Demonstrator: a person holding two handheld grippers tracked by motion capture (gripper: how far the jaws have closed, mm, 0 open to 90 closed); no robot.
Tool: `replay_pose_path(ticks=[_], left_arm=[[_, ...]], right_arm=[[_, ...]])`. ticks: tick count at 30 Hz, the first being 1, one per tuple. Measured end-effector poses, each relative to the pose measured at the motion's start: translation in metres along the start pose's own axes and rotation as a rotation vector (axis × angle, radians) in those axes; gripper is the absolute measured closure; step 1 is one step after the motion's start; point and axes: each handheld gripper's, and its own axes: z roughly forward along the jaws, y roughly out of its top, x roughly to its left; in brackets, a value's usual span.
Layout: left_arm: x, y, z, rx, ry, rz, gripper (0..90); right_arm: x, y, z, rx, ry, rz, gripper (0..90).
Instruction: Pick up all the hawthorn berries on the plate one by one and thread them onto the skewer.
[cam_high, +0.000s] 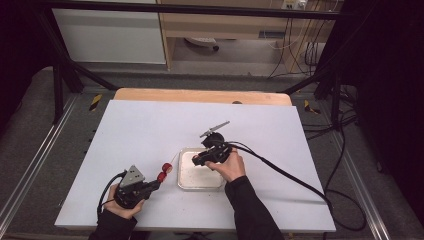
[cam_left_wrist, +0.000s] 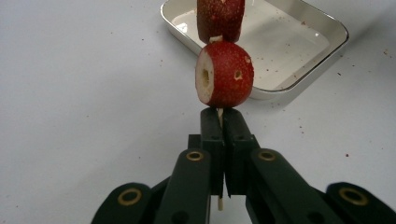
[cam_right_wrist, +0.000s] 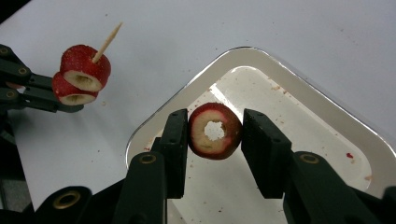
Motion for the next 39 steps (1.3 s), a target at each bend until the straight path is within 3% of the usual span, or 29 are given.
replay_pose_path(ticks=[22,31,39], left_arm=[[-0.025,0.009,0.016,-0.025,0.001,-0.023,88.1],[-0.035,0.014,0.022,-0.047,-0.017,-0.022,88.1],[-0.043,0.02,0.023,-0.065,-0.019,-0.032,88.1]], right_arm=[[-0.018,-0.046,-0.023,-0.333,0.07,0.199,62.3],[-0.023,-0.053,-0.025,-0.429,0.1,0.266,62.3],[-0.023,-0.05,-0.027,-0.505,0.122,0.297,62.3]])
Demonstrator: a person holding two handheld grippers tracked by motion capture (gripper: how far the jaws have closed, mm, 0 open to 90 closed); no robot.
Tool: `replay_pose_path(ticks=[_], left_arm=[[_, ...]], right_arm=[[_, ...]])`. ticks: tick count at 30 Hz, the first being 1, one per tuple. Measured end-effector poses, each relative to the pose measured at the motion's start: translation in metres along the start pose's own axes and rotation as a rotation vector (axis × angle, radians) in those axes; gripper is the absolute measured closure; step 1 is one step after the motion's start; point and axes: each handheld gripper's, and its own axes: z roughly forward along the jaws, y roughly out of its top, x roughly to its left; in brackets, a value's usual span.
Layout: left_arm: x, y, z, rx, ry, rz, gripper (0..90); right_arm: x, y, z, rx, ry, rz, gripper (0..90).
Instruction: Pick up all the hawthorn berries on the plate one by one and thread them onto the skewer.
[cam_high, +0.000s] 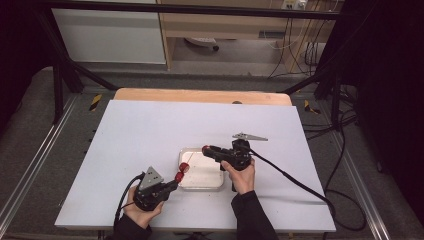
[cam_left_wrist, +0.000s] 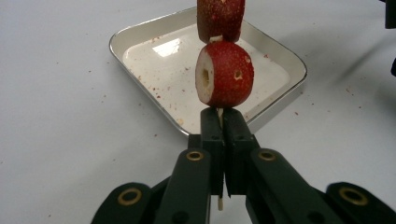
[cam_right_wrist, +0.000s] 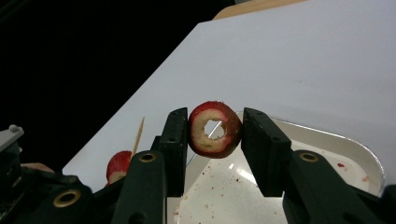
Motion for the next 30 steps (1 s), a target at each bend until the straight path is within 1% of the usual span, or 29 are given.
replay_pose_path(ticks=[2,3,4,7,10,12,16,20,23,24,27,28,30], left_arm=[[-0.002,0.001,0.002,-0.001,0.001,-0.003,88.1],[-0.003,0.001,0.002,0.005,0.008,-0.015,88.1],[-0.004,0.001,0.003,0.006,0.01,-0.016,88.1],[-0.007,0.002,0.005,0.004,0.008,-0.023,88.1],[-0.009,0.003,0.007,0.001,0.008,-0.037,88.1],[-0.011,0.004,0.009,0.0,0.008,-0.044,88.1],[-0.013,0.008,0.014,-0.004,0.005,-0.063,88.1],[-0.016,0.013,0.018,-0.017,-0.003,-0.076,88.1],[-0.017,0.017,0.02,-0.028,0.004,-0.086,88.1],[-0.018,0.018,0.022,-0.033,-0.004,-0.095,88.1],[-0.02,0.022,0.024,-0.041,0.005,-0.089,88.0],[-0.02,0.022,0.025,-0.043,-0.002,-0.096,88.1],[-0.021,0.024,0.026,-0.046,0.0,-0.096,88.1]], right_arm=[[0.0,0.0,0.0,-0.015,0.006,0.009,62.4],[0.001,0.001,0.0,-0.031,0.004,0.011,62.4],[0.001,0.001,0.0,-0.04,0.007,0.014,62.4],[0.001,0.003,0.0,-0.076,0.019,0.031,62.4],[0.002,0.005,-0.001,-0.105,0.019,0.046,62.4],[0.003,0.006,-0.002,-0.127,0.013,0.044,62.4],[0.003,0.007,-0.002,-0.165,0.019,0.05,62.4],[0.003,0.008,-0.003,-0.2,0.021,0.046,62.4],[0.005,0.008,-0.003,-0.225,0.026,0.053,62.5],[0.005,0.008,-0.003,-0.234,0.034,0.058,62.5],[0.006,0.009,-0.004,-0.256,0.043,0.062,62.5],[0.006,0.009,-0.004,-0.26,0.045,0.066,62.5],[0.006,0.009,-0.005,-0.266,0.047,0.065,62.5]])
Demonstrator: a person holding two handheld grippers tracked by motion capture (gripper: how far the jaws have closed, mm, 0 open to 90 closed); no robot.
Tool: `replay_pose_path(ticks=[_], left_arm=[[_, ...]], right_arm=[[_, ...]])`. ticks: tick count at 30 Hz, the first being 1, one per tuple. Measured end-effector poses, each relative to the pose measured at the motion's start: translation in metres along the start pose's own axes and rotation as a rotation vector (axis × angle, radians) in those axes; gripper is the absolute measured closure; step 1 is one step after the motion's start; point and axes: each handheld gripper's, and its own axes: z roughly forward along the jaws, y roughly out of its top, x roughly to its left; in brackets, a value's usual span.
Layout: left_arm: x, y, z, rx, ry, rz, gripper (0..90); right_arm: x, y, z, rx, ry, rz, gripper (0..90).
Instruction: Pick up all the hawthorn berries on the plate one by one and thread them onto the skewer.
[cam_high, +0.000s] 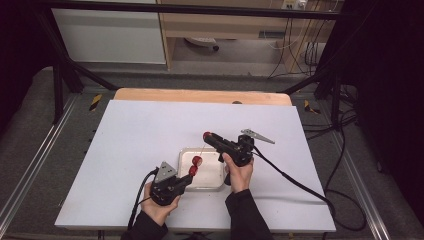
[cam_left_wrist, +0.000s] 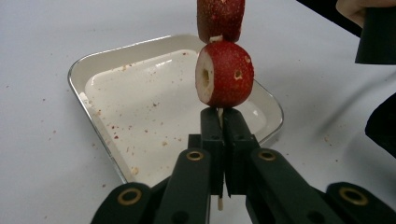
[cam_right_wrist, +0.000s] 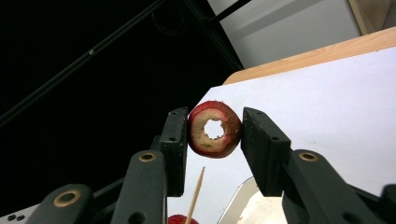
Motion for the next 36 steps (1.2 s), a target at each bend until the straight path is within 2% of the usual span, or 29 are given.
replay_pose_path(ticks=[14,22,36], left_arm=[[-0.001,0.002,0.005,-0.016,0.005,-0.016,88.1],[-0.002,0.001,0.005,-0.015,0.003,-0.016,88.0],[-0.003,0.004,0.006,-0.044,0.006,-0.056,88.1]], right_arm=[[0.001,-0.003,0.001,-0.024,0.013,0.012,62.5],[0.0,-0.004,0.002,-0.019,0.004,-0.005,62.5],[0.002,-0.011,0.003,-0.023,0.009,-0.001,62.6]])
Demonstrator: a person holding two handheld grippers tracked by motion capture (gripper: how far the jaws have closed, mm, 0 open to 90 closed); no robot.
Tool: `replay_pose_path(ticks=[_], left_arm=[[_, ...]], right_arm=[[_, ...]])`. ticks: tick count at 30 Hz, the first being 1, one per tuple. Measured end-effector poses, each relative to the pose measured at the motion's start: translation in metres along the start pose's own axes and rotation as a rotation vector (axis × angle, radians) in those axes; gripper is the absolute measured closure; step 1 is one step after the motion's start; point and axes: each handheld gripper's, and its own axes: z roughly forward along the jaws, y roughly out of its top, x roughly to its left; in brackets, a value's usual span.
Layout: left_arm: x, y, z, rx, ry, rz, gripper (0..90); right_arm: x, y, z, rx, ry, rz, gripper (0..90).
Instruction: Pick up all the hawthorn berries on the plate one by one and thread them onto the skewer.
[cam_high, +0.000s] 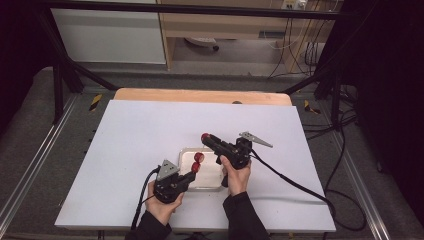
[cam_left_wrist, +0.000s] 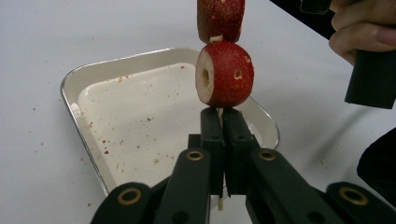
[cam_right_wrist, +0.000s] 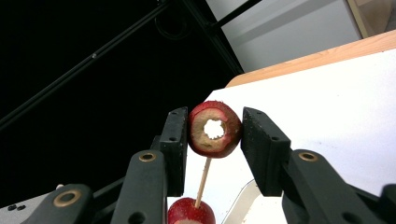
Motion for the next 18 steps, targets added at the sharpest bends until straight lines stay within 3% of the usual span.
replay_pose_path(ticks=[9,18], left_arm=[[-0.003,0.002,0.001,-0.022,-0.009,-0.032,88.0],[-0.002,0.004,0.0,-0.029,-0.002,-0.033,88.2]], right_arm=[[0.001,-0.007,0.001,-0.01,0.007,0.002,62.7],[0.002,-0.013,0.001,0.001,0.013,0.002,63.1]])
